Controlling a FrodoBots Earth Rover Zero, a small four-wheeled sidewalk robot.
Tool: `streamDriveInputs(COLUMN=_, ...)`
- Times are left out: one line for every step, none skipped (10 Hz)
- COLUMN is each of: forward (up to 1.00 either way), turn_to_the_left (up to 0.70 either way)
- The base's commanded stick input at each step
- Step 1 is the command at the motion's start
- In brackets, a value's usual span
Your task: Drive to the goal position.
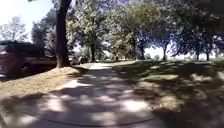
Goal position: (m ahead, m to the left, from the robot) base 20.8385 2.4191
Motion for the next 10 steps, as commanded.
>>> streamDriveInputs(forward=0.85, turn_to_the_left=0.23)
streamDriveInputs(forward=0.85, turn_to_the_left=0.34)
streamDriveInputs(forward=0.85, turn_to_the_left=0.31)
streamDriveInputs(forward=0.85, turn_to_the_left=0.0)
streamDriveInputs(forward=0.85, turn_to_the_left=0.0)
streamDriveInputs(forward=0.85, turn_to_the_left=0.0)
streamDriveInputs(forward=0.85, turn_to_the_left=0.0)
streamDriveInputs(forward=0.85, turn_to_the_left=0.0)
streamDriveInputs(forward=0.85, turn_to_the_left=0.0)
streamDriveInputs(forward=0.85, turn_to_the_left=0.0)
